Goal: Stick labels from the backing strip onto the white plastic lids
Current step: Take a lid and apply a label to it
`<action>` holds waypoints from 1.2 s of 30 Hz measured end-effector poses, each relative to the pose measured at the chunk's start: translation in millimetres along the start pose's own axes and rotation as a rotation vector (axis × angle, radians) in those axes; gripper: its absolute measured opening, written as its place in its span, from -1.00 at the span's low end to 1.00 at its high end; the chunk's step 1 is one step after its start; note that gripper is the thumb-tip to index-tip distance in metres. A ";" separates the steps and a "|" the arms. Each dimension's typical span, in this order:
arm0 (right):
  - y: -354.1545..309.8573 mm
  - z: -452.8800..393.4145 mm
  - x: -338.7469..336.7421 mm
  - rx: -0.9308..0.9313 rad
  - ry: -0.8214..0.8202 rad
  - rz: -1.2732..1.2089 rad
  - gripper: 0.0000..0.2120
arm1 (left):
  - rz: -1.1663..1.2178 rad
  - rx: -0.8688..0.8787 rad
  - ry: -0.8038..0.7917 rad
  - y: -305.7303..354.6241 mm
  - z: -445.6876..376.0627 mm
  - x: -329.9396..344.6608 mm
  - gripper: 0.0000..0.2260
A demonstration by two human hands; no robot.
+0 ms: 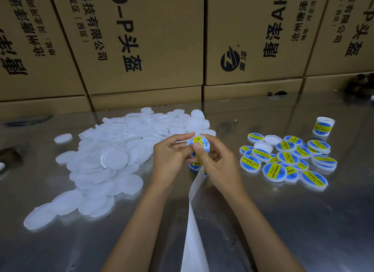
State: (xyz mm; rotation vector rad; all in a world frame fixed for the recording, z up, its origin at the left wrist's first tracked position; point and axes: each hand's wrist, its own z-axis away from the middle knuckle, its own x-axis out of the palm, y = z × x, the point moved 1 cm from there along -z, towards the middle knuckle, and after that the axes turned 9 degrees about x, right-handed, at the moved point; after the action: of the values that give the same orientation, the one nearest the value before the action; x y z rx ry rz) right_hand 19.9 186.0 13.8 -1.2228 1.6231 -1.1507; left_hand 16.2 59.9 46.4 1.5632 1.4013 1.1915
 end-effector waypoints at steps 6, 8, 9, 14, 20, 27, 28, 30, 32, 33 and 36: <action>2.1 1.0 1.2 -0.038 -0.063 -0.001 -0.68 | -0.057 0.027 0.094 1.9 1.0 -0.2 -0.98; 3.2 2.0 2.5 -0.038 -0.064 0.018 -0.74 | -0.066 0.031 0.097 2.0 0.6 0.8 -0.97; 3.7 1.9 2.4 -0.034 -0.049 0.024 -0.77 | -0.064 0.025 0.092 1.9 0.6 1.2 -0.96; 2.7 0.0 -2.3 -0.017 0.002 -0.011 -0.77 | -0.108 0.021 0.016 -0.8 -0.3 2.0 -0.93; 3.4 -0.2 -2.5 -0.048 0.054 -0.040 -0.81 | -0.118 0.026 -0.241 2.8 0.6 0.3 -0.70; 4.8 -1.6 -2.7 0.009 -0.024 -0.109 -0.79 | -0.166 0.042 -0.181 6.4 3.0 2.7 -0.68; 5.3 -1.9 -2.9 0.029 -0.018 -0.086 -0.75 | -0.150 0.031 -0.139 6.4 2.8 1.9 -0.71; 7.3 -2.9 -3.5 0.101 0.001 -0.068 -0.68 | -0.144 0.021 -0.018 5.1 0.4 -1.3 -0.73; 7.5 -1.9 -2.9 0.123 -0.004 -0.030 -0.73 | -0.165 0.031 0.074 3.5 -3.1 -5.6 -0.70; 6.2 -0.4 -1.5 0.110 -0.015 0.009 -0.76 | -0.166 0.033 0.097 3.4 -4.3 -7.6 -0.70; 2.5 3.5 2.9 0.067 -0.035 0.075 -0.71 | -0.111 0.025 0.102 4.2 -5.1 -10.0 -0.74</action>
State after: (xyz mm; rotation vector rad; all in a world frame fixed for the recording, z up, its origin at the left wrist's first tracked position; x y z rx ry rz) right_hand 21.8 182.8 10.3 -1.1239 1.5790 -1.1214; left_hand 12.8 49.0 50.1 1.4389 1.5536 1.2059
